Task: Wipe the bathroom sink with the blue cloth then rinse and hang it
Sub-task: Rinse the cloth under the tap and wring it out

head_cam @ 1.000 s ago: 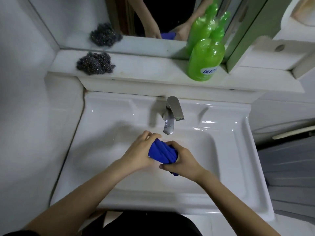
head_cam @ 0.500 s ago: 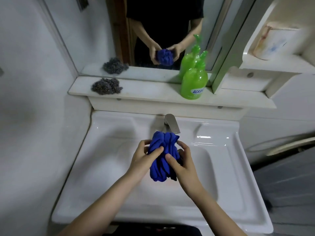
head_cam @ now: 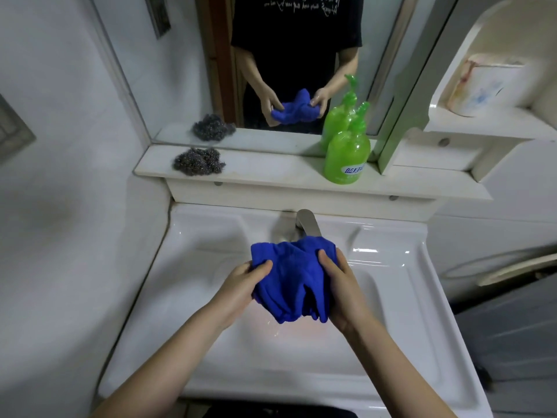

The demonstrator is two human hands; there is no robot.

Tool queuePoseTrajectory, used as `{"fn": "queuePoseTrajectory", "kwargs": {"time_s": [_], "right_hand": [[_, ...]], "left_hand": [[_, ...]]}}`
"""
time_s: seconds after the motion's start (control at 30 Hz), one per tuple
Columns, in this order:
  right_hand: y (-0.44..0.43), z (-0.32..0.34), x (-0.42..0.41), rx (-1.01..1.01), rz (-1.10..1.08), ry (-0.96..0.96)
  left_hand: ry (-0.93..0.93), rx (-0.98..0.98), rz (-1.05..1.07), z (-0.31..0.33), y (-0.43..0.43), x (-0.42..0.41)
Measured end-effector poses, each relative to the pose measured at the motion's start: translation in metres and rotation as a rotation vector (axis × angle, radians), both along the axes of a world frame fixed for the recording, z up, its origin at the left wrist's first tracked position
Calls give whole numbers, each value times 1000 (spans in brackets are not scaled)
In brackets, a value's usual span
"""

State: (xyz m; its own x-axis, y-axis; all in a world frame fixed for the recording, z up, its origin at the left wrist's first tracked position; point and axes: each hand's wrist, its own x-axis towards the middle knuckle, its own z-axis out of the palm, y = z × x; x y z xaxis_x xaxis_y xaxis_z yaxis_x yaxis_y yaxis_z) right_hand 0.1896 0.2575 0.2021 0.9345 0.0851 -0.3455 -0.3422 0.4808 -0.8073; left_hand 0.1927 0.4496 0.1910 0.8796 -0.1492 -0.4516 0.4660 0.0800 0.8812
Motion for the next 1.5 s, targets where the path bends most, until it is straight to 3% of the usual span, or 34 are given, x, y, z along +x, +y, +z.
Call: {"fn": "queuePoseTrajectory", "kwargs": {"time_s": [0.07,0.13,0.2,0.27,0.33,0.4,0.47,0.53,0.67,0.73,0.8,0.9,1.0,1.1,1.3,1.4,1.43,1.5], "right_hand": [[-1,-4,2,-113,-57,47],[-2,-5,4,-396,-68,69],[1,-9,5,-725,-9,38],[7,-9,1,-978,-21,-122],[12,0,-6,-1062,-122,-422],[20,6,-15,-997,-125,-645],[32,7,-27,-944,8,-681],[42,2,-32,-905,83,-618],[37,-1,-26,-544,123,-424],[27,0,-20,-469,173,-377],[18,6,-17,-476,210,-380],[2,15,-9,-639,211,-426],[-17,29,3,-763,184,-465],[-35,46,12,-765,171,-472],[-28,38,9,-425,126,-101],[-8,37,6,-310,199,-45],[-1,39,6,-261,209,-49],[11,42,9,-231,193,-61]], "left_hand": [[35,-156,4,0,3,0],[10,-239,21,6,6,1],[-41,-204,48,12,3,2],[-83,-127,92,20,-5,2],[-113,-55,137,26,-11,4],[-134,-13,170,31,-15,6],[-122,-9,187,34,-19,7],[-71,-46,184,36,-18,8],[-40,-81,75,33,-2,13],[-47,-38,17,32,13,15],[-65,5,-52,32,29,17],[-131,120,-113,35,52,22],[-256,312,-205,39,69,25],[-353,524,-291,33,77,26],[-301,644,-295,-5,74,19],[-387,793,-231,-4,58,10],[-446,780,-168,2,53,6],[-531,572,-67,23,40,-7]]}}
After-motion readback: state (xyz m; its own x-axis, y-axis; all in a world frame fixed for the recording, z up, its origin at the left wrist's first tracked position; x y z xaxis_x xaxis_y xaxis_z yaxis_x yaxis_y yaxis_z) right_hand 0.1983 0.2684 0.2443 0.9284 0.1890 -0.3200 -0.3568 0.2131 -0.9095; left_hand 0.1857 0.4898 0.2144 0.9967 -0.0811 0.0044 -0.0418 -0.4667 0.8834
